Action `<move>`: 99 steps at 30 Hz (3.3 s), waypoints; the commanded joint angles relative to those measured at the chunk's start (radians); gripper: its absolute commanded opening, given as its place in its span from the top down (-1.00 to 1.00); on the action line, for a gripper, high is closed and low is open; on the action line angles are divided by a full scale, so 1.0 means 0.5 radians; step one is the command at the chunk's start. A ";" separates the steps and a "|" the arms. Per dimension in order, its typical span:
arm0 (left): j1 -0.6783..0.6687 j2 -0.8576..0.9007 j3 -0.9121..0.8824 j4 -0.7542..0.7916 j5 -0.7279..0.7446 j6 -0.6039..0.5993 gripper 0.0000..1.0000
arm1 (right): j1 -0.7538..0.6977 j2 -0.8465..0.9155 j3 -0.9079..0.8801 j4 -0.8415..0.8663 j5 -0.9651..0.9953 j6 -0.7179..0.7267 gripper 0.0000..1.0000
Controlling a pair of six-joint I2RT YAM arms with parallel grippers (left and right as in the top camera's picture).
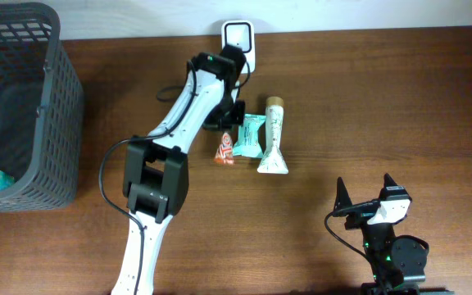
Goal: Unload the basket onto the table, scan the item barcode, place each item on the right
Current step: 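Carry the red snack bar to the scanner and place it on the table, then reach the left gripper into the basket and grasp the small teal box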
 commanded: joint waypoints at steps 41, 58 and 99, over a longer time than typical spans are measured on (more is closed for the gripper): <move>1.839 -0.555 1.270 -0.269 -0.580 0.290 -0.78 | -0.005 -0.014 -0.016 -0.002 0.011 0.007 -0.97; 1.970 -0.553 -0.635 0.224 -1.192 0.939 -0.68 | -0.005 -0.014 -0.016 -0.002 0.011 0.007 -0.98; 1.847 -0.870 1.221 0.183 1.809 -0.362 1.00 | -0.005 -0.014 -0.016 -0.002 0.011 0.007 -0.97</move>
